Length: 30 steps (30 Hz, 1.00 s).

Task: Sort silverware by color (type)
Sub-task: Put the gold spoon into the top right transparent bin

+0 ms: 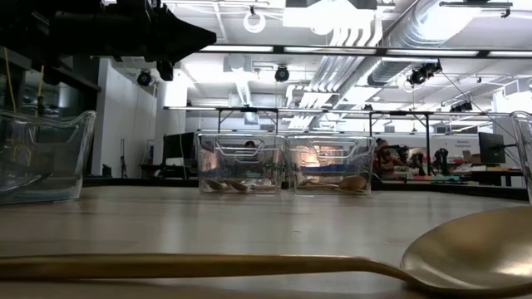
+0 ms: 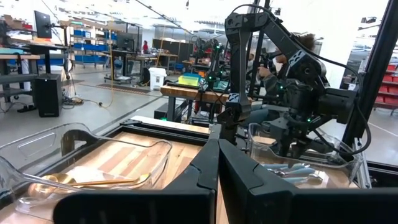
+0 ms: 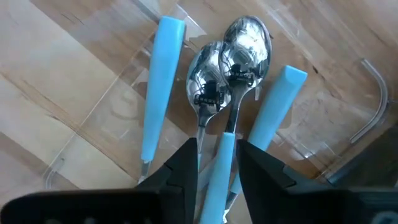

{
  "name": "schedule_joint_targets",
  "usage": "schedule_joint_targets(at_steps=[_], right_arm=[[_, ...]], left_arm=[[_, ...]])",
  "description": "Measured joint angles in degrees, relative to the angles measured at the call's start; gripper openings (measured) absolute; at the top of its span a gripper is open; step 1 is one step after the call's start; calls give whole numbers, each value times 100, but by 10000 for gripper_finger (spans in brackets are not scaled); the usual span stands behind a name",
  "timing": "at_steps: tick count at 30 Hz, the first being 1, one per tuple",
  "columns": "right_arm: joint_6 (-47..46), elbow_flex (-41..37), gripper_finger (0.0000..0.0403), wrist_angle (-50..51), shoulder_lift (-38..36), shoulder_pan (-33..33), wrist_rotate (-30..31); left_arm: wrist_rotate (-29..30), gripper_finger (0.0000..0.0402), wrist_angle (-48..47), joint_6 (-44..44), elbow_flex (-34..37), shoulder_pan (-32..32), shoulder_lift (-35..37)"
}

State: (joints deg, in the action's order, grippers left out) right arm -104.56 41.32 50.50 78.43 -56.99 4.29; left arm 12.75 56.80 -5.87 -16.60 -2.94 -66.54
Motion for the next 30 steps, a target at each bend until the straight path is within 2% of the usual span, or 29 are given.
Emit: schedule_joint_targets(at_steps=[5, 9, 13, 16, 19, 21, 24, 27, 30], right_arm=[[425, 153, 108, 294, -13, 23, -260], [803, 773, 109, 1373, -223, 36, -351], [853, 1657, 110, 2664, -539, 33, 343], [774, 2129, 110, 3315, -729, 33, 1241], [664, 2188, 110, 3461, -912, 112, 2239], [721, 2007, 110, 3267, -1050, 259, 2706], [1211, 1485, 110, 2428, -1282, 586, 2981], [2222, 753, 110, 882, -1554, 1020, 3064], [3667, -14, 110, -1119, -1776, 1609, 3058]], left_arm=[[0, 0, 2, 0, 0, 0, 0], [0, 0, 2, 2, 0, 0, 0], [0, 0, 2, 41, 0, 2, 0], [0, 0, 2, 92, 0, 1, 0], [0, 0, 2, 94, 0, 0, 0], [0, 0, 4, 94, 0, 2, 0], [0, 0, 4, 95, 0, 1, 0], [0, 0, 7, 99, 0, 1, 0], [1, 0, 10, 105, 0, 1, 0]])
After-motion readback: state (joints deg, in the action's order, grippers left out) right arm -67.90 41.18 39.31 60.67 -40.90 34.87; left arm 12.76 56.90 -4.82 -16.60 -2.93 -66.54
